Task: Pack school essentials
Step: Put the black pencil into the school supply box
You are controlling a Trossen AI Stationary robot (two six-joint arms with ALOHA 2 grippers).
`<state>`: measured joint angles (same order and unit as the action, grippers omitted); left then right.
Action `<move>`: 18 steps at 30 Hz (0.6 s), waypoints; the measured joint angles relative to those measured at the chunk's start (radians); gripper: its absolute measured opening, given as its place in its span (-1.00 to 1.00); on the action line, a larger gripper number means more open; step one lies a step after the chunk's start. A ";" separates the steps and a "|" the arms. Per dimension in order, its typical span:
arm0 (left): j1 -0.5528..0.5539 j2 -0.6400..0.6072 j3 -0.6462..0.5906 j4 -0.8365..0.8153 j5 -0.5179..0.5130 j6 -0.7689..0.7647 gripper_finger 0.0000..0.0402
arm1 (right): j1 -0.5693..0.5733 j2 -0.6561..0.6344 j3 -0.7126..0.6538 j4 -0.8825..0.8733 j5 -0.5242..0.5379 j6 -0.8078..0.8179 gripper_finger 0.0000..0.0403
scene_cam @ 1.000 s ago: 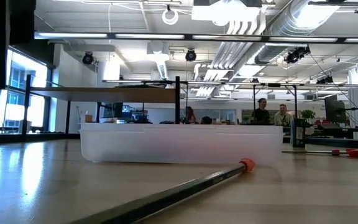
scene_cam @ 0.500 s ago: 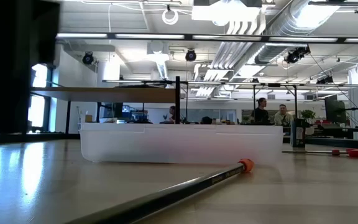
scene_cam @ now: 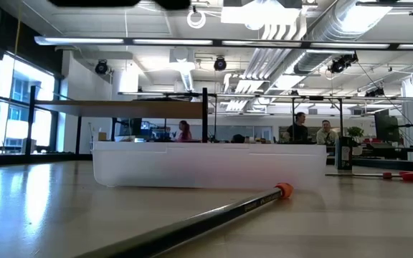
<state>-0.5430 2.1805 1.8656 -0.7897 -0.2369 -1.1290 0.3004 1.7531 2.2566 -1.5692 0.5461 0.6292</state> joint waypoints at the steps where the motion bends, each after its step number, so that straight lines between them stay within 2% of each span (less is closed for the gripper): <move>1: 0.000 0.006 -0.001 -0.008 -0.006 -0.006 -0.14 | 0.000 0.000 0.000 -0.001 0.000 0.000 -0.29; 9: -0.011 0.064 -0.001 -0.029 0.013 -0.057 -0.14 | 0.000 0.000 0.000 -0.001 0.000 0.000 -0.29; 18: -0.017 0.075 -0.001 -0.036 -0.005 -0.072 -0.14 | 0.000 0.000 0.000 -0.001 0.000 0.000 -0.29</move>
<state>-0.5602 2.2551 1.8648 -0.8257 -0.2423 -1.2007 0.3006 1.7531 2.2566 -1.5705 0.5459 0.6296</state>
